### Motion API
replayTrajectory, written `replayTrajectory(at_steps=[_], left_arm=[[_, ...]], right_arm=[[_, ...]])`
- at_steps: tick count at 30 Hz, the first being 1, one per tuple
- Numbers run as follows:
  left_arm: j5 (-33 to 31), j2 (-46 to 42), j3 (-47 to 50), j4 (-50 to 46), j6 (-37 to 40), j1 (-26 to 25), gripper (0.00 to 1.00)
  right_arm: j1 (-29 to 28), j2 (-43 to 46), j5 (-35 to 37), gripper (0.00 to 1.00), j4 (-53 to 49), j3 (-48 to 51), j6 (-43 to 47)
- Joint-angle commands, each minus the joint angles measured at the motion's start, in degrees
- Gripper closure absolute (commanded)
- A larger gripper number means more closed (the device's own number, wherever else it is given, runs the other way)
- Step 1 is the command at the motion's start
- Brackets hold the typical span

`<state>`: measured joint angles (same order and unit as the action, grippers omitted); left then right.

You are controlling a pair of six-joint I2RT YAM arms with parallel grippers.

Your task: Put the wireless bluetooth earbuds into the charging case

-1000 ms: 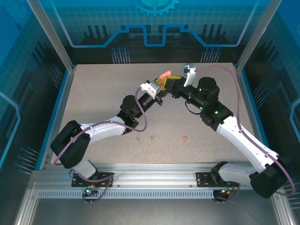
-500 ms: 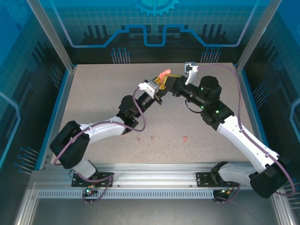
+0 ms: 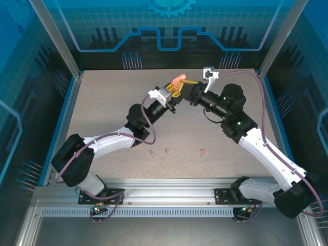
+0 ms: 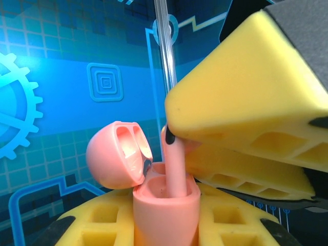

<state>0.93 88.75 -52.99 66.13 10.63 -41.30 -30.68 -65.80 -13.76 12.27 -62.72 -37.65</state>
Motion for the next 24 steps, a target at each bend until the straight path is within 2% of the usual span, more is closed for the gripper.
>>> replayTrajectory(at_steps=[1,10,24], left_arm=[[8.4,-2.3,-2.0,2.0,1.6,-1.7,1.0],[9.6,-2.4,-2.9,-2.4,5.6,-3.4,1.0],[8.3,-2.8,-3.1,-3.4,5.5,-4.0,1.0]], right_arm=[[-0.1,-0.5,-3.4,0.74,0.9,1.0,1.7],[-1.0,-1.4,0.9,0.74,-1.2,-0.2,6.6],[-2.7,-2.5,3.6,0.75,-4.2,-0.2,10.9]])
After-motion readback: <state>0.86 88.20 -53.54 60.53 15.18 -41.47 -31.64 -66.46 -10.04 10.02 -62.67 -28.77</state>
